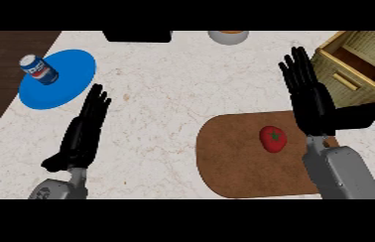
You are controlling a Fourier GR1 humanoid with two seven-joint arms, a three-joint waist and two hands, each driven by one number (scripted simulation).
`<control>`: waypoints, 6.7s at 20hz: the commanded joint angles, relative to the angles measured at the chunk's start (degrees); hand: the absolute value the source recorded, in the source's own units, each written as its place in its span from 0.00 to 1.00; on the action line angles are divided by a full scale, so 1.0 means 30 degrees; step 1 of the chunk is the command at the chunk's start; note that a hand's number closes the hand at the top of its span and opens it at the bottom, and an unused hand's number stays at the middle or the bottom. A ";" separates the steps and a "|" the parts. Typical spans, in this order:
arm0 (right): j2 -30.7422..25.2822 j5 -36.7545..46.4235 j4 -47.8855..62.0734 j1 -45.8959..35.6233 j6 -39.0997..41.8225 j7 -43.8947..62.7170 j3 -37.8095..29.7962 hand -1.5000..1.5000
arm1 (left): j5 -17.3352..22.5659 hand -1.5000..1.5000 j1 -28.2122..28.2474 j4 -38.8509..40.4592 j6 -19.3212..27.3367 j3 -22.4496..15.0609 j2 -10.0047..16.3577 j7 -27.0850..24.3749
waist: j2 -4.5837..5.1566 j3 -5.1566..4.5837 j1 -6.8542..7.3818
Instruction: Pick the tomato from the cutting board and place it in the basket
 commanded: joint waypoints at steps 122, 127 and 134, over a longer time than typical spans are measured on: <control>-0.5274 2.7008 0.4535 -0.4281 0.9632 -1.0747 0.8515 1.00 | -0.3163 0.50 0.4198 0.2217 -0.3690 0.1070 0.0687 0.5133 | 0.1349 -0.0638 -0.0782; -0.5176 2.7805 0.5115 -0.5064 0.8872 -1.1518 0.7912 1.00 | -0.2822 0.50 0.4036 0.1167 -0.4054 0.1831 0.1441 0.6338 | 0.1317 -0.0637 -0.0739; -0.6660 2.7856 0.4253 -0.3063 0.7375 -1.2499 0.6695 1.00 | -0.2851 0.50 0.4354 0.0939 -0.3874 0.2116 0.1106 0.6450 | 0.1241 -0.0644 -0.1132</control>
